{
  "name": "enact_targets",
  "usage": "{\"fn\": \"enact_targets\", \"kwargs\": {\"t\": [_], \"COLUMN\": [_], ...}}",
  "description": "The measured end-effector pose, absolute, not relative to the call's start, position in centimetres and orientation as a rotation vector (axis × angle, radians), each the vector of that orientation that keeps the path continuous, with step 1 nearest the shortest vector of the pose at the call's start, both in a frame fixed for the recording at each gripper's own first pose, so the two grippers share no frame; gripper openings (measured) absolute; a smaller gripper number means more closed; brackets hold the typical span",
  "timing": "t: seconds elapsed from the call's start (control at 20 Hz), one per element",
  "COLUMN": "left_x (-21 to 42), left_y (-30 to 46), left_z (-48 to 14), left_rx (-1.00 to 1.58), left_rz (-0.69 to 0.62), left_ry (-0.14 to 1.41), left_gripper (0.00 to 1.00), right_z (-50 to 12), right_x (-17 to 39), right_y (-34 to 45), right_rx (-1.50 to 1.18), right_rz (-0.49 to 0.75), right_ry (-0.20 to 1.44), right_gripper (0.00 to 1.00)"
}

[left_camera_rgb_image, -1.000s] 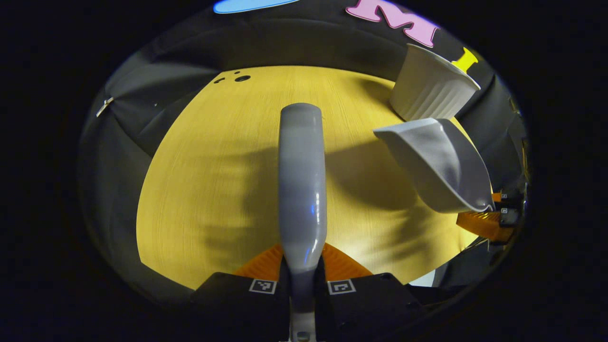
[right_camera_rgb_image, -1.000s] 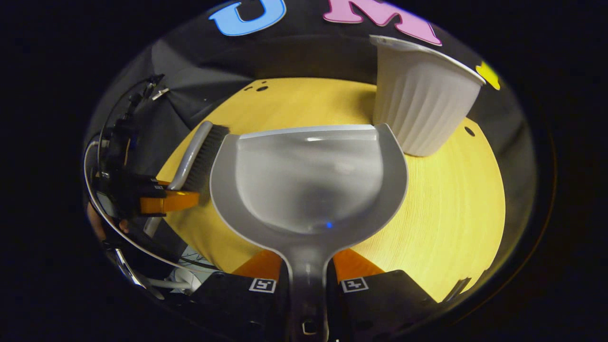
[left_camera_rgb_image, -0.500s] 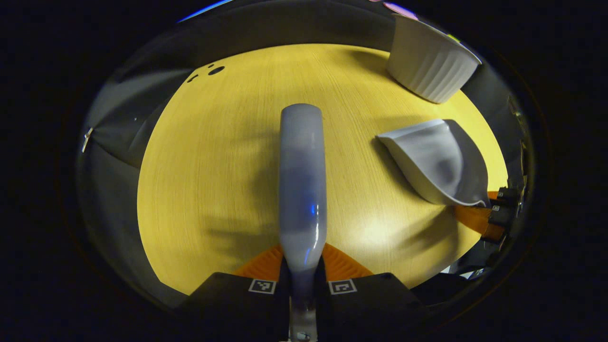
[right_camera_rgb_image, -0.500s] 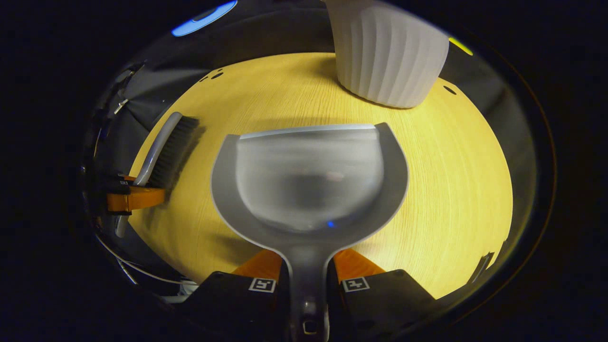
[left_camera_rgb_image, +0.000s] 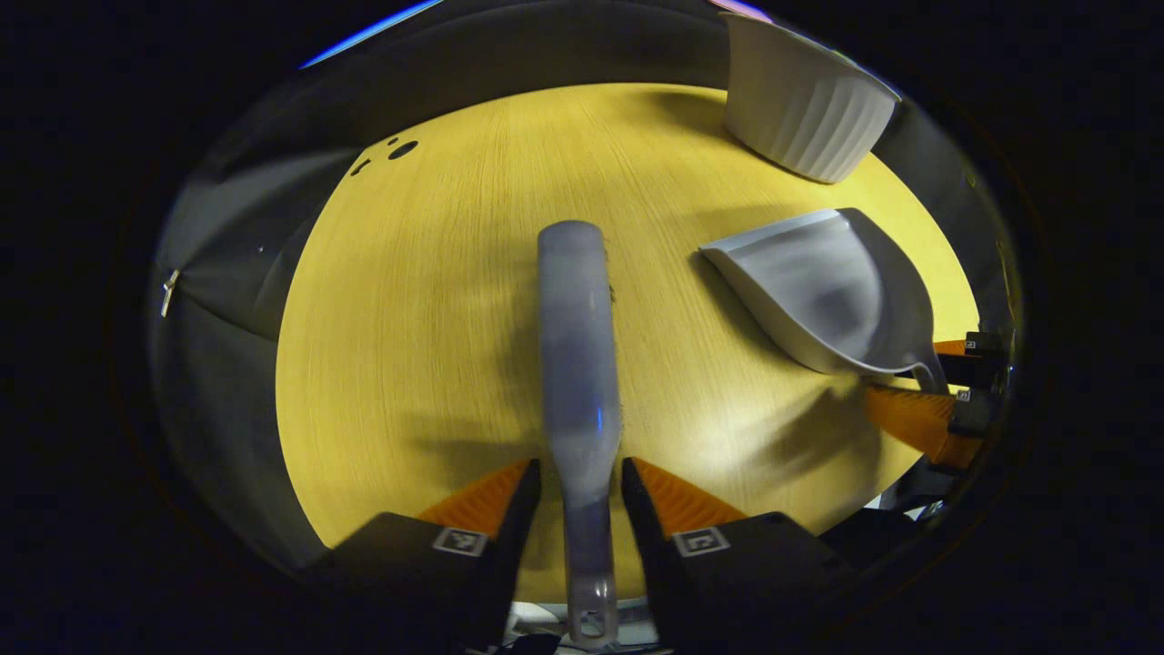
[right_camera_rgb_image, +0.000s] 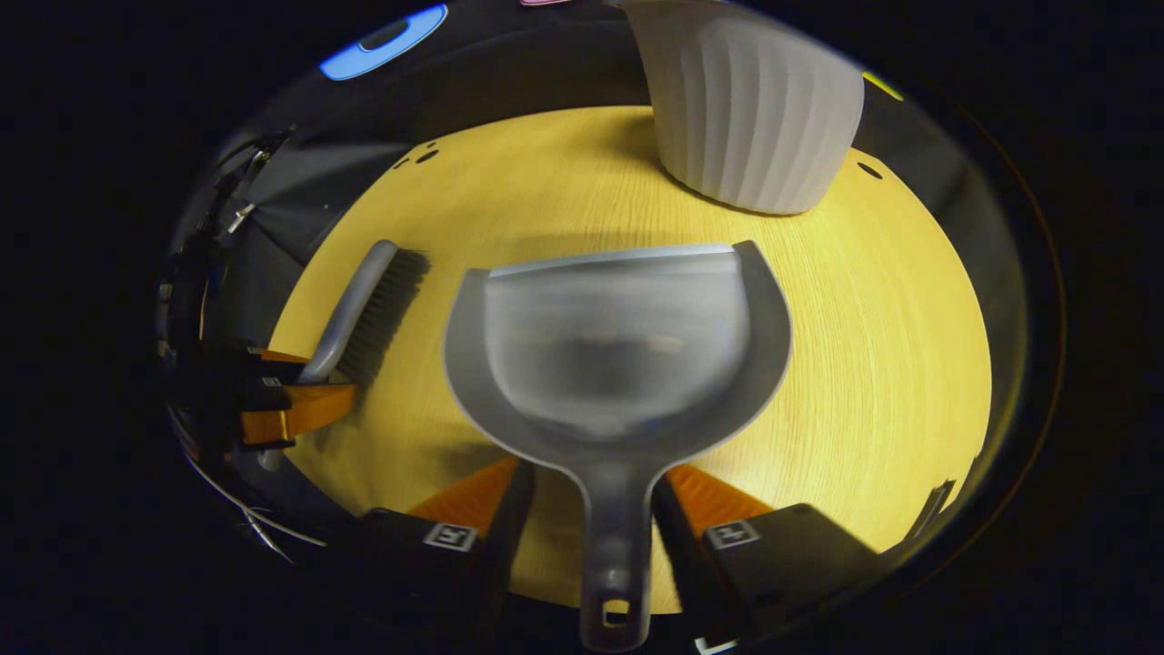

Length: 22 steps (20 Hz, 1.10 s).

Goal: Pick up the small broom and dustpan from the desktop, sweep the trash into the dustpan with the broom, and then empty the trash into the garbage bin.

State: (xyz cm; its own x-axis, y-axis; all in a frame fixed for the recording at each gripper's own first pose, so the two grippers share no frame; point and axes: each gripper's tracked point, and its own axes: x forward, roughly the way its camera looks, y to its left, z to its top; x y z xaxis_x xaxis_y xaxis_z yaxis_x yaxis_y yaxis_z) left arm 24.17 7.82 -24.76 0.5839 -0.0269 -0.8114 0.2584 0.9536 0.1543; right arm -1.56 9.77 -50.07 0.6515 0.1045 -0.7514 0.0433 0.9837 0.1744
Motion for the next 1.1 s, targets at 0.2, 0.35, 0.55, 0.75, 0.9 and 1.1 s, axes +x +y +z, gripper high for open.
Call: {"fn": "enact_targets", "kwargs": {"t": [0.2,0.35,0.55,0.75,0.9,1.1], "left_x": [22.2,20.4,18.1,14.9,12.8,8.7], "left_y": [8.4,7.0,5.9,5.1,5.0,4.6], "left_z": [-21.1,-17.0,-9.9,-3.7,1.0,4.4], "left_rx": [0.237,0.161,0.113,0.085,0.086,0.088], "left_rz": [-0.119,-0.135,-0.121,-0.109,-0.073,-0.040], "left_ry": [0.824,0.691,0.447,0.225,0.042,-0.144], "left_gripper": [0.96,0.97,0.96,0.97,0.96,0.96], "right_z": [-46.1,-40.9,-33.3,-26.6,-22.4,-18.6], "right_x": [-2.4,-2.6,-3.6,-5.1,-6.4,-8.5], "right_y": [8.8,8.2,7.8,7.0,7.6,7.1], "right_rx": [0.180,0.167,0.133,0.082,0.076,0.023], "right_rz": [0.011,0.012,0.021,-0.003,-0.003,-0.024], "right_ry": [0.782,0.667,0.478,0.277,0.111,-0.077], "right_gripper": [1.00,0.99,0.99,0.99,0.99,0.99]}}
